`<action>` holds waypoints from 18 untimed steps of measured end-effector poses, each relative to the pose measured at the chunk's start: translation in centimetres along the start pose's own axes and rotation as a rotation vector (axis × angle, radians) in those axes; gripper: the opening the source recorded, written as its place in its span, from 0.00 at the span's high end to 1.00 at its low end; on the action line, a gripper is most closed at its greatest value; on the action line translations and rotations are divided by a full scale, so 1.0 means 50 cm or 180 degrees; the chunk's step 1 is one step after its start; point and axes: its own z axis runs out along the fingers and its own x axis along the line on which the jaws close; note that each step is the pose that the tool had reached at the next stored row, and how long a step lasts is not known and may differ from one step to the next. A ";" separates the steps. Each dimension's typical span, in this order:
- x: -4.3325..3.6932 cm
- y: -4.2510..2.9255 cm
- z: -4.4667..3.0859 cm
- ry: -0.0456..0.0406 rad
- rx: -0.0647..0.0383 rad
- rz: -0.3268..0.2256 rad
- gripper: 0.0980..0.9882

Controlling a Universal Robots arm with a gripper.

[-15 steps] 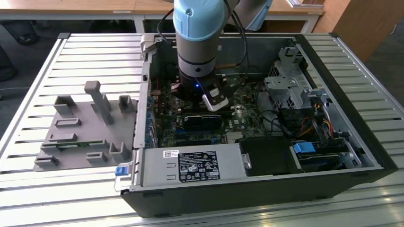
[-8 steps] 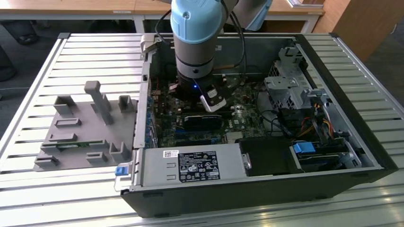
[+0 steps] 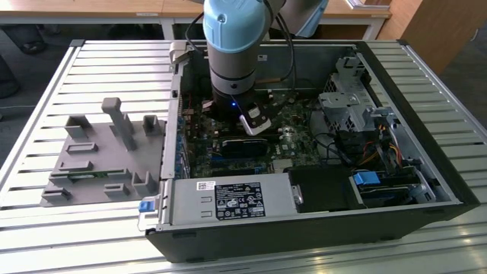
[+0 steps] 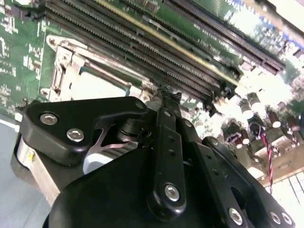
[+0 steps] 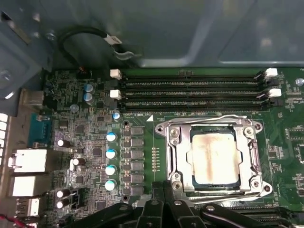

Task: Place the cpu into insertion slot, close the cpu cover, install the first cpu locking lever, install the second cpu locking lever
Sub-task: 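Install the second cpu locking lever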

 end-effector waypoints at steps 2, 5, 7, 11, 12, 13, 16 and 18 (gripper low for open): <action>0.001 0.002 -0.010 0.0001 0.0002 0.0000 0.99; 0.001 0.005 -0.018 0.0001 0.0002 0.0000 0.99; 0.001 0.006 -0.023 0.0001 0.0002 0.0000 0.99; 0.000 0.009 -0.036 0.0001 0.0001 0.0000 0.99; 0.000 0.010 -0.039 0.0001 0.0002 0.0000 0.99; 0.000 0.011 -0.043 0.0001 0.0002 0.0000 0.99; 0.000 0.013 -0.050 0.0001 0.0002 0.0000 0.99; 0.000 0.013 -0.050 0.0000 0.0001 0.0000 0.99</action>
